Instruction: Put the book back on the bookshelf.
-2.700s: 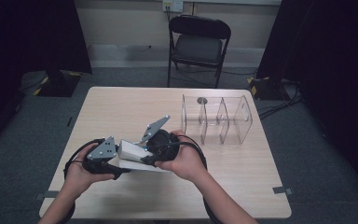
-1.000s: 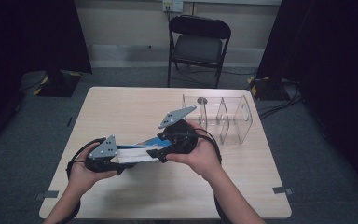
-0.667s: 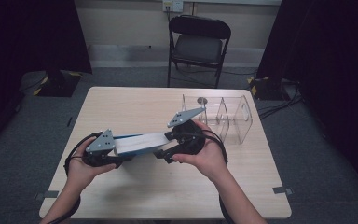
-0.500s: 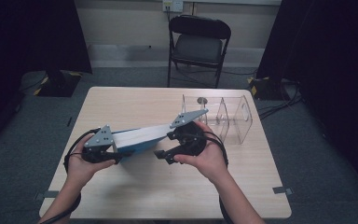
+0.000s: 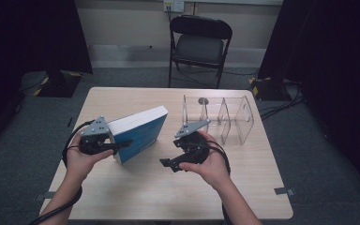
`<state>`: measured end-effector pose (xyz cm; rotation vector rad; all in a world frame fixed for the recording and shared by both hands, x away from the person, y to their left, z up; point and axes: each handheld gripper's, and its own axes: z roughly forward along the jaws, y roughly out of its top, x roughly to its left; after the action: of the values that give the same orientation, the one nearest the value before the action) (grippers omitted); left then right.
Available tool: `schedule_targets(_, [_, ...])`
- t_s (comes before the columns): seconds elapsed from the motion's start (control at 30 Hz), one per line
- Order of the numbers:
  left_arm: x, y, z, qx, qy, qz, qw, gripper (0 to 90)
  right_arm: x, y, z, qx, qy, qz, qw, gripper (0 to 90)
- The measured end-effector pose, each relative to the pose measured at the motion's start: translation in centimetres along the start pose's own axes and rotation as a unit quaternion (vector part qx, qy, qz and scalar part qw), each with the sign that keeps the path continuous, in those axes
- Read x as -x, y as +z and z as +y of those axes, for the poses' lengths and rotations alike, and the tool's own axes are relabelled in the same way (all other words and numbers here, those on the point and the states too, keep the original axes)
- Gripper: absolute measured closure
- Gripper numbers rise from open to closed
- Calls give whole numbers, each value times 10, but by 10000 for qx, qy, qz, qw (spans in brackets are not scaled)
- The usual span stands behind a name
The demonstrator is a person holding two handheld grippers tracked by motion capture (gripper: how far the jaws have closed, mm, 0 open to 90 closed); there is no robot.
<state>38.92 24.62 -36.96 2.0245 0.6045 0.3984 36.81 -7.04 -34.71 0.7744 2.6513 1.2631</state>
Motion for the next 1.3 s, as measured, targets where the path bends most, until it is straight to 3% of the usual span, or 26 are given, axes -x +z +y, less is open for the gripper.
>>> schedule_targets(0.3, [-8,-1,2,16,-213,135,9997,607,6,16,-26,4,161,86,9998,168])
schedule_targets(0.53, [-14,-2,2,27,-452,170,9988,606,11,37,-61,-317,325,35,9990,168])
schedule_targets(0.63, [-17,-3,2,14,-543,192,9983,607,16,43,-76,-332,479,44,9983,168])
schedule_targets(0.87, [-21,-4,0,36,-720,243,9971,605,26,51,-105,-381,659,-203,9969,174])
schedule_targets(1.13, [-20,-5,0,-34,-769,341,9965,602,25,59,-128,-562,416,-564,9960,176])
schedule_targets(1.3, [-18,-5,2,-118,-648,496,9966,596,24,61,-137,-423,275,-686,9964,171])
